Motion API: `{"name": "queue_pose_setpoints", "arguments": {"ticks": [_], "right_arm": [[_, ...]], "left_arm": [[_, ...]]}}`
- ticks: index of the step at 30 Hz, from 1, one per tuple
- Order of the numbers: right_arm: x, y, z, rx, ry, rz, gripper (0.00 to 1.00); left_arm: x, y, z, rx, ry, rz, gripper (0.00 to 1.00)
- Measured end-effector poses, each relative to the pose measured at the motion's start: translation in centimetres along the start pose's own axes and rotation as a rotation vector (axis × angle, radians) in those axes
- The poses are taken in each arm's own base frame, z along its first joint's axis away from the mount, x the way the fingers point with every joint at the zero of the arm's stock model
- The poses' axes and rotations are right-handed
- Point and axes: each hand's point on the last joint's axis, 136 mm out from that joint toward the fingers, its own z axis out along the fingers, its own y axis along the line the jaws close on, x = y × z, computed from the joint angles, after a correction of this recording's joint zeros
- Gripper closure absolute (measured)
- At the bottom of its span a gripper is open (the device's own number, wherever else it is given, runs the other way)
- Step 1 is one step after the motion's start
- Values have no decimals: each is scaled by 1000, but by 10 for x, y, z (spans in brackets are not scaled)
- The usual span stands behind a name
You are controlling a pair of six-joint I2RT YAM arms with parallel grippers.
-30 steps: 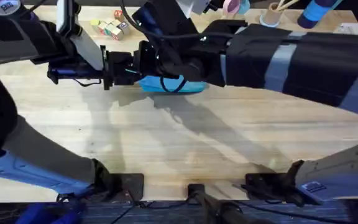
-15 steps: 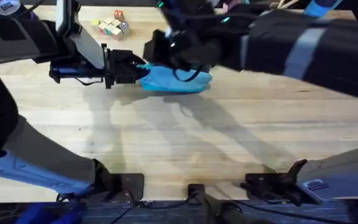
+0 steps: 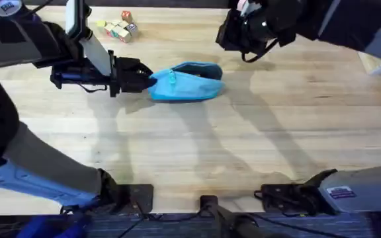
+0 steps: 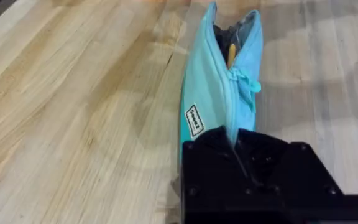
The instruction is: Unzip the bag, pick up the pens from the table one at a time and place them inside, then zip the bag closed.
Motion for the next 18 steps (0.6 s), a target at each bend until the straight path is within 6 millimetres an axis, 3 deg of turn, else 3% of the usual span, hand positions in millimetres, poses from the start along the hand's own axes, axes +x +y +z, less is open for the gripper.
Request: {"name": "queue_pose_setpoints", "arguments": {"ticks": [7,18], "right_arm": [[-14,-11,-4,43,-53,-52,971],[-41,0,-72,-32,-215,-117,971]], "left_arm": [[1,0,0,0,5,0,957],[1,0,0,0,6,0,958]]}}
